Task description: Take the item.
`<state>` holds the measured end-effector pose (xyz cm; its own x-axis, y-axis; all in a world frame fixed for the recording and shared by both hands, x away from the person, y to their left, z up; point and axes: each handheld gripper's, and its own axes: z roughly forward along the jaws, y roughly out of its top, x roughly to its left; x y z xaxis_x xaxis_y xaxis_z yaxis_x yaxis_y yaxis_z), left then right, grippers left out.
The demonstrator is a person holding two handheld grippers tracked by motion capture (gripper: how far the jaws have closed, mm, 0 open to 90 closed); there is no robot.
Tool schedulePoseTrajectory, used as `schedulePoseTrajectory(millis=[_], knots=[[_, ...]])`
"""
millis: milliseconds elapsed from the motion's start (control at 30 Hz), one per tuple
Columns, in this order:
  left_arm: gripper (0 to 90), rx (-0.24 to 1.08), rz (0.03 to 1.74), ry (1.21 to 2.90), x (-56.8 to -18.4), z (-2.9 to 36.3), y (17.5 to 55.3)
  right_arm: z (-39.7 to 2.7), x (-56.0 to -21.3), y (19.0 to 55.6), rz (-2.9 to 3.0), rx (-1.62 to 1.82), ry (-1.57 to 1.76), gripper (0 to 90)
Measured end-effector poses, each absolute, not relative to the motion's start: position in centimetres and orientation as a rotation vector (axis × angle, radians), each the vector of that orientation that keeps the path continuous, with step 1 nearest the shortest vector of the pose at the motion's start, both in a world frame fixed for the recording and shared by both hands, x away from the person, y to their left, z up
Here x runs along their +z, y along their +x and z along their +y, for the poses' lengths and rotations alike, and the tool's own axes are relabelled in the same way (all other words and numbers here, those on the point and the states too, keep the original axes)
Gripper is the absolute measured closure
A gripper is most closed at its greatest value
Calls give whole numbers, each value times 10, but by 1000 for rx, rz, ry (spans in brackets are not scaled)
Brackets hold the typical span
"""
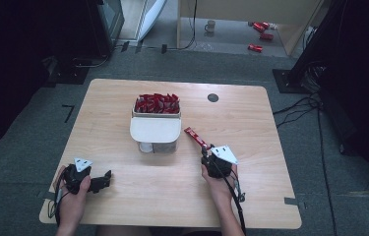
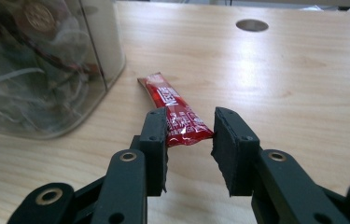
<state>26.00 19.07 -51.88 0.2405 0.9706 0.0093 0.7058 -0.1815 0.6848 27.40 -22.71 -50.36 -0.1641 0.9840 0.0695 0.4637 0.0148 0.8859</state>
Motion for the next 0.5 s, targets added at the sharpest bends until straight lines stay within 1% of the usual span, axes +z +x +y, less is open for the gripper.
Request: schedulePoseTrajectory(millis=[267, 500], knots=[[8, 615, 1527, 1959, -519, 191, 260, -235, -513, 267, 1717, 1051, 1538, 669], [8, 615, 1527, 1958, -519, 191, 260, -233, -518, 264, 1819, 1076, 1549, 659]])
